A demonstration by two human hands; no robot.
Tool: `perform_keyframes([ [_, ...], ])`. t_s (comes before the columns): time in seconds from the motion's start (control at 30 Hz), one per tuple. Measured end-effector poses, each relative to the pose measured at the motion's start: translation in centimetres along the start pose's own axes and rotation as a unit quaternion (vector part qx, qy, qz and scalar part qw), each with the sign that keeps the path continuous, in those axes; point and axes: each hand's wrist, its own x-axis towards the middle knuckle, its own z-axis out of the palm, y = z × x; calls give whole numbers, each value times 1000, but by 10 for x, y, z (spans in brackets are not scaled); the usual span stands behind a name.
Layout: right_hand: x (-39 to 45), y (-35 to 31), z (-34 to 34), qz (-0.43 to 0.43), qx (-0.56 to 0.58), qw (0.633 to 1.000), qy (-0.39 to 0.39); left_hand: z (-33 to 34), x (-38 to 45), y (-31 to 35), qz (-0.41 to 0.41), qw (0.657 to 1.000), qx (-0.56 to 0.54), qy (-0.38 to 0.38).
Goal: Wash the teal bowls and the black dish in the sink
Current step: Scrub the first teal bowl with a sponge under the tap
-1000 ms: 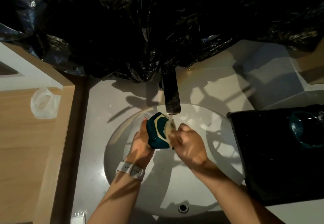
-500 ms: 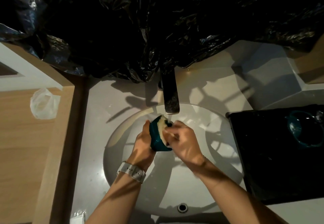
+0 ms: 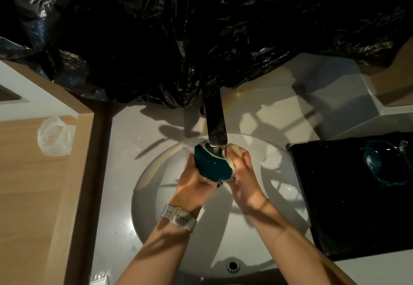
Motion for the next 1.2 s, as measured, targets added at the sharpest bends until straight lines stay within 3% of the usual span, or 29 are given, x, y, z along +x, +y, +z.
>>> perform_keyframes([
  [0.17, 13, -2, -1, 37, 29, 999, -21, -2, -8, 3, 52, 990, 130, -25],
  [0.27, 14, -5, -1, 2, -10, 999, -50, -15, -10, 11, 117, 943, 305, -60],
  [0.33, 17, -6, -1, -42, -59, 994, -82, -22, -12, 15, 127, 920, 364, -64],
  [0.43, 22, -10, 3, -81, -122, 986, -84, -29, -9, 17, 142, 909, 387, -50],
  [0.53, 19, -3, 4, -43, -141, 985, -87, -29, -6, 16, 178, 902, 390, -58],
  [0.63, 15, 8, -4, -12, -224, 971, -83, -32, -3, 21, 205, 869, 444, -72],
  [0.8, 18, -15, -5, -5, -301, 942, -147, -45, 2, 30, 195, 810, 544, -93],
  [0.93, 24, -22, 7, 70, -258, 954, -136, -30, 14, 45, 218, 781, 576, -106],
  [1.1, 8, -4, 8, 62, -84, 990, -90, -40, 23, 25, 229, 862, 452, -32],
  [1.2, -2, 8, 8, 56, -54, 994, -78, -51, 19, 1, 137, 928, 346, -10],
])
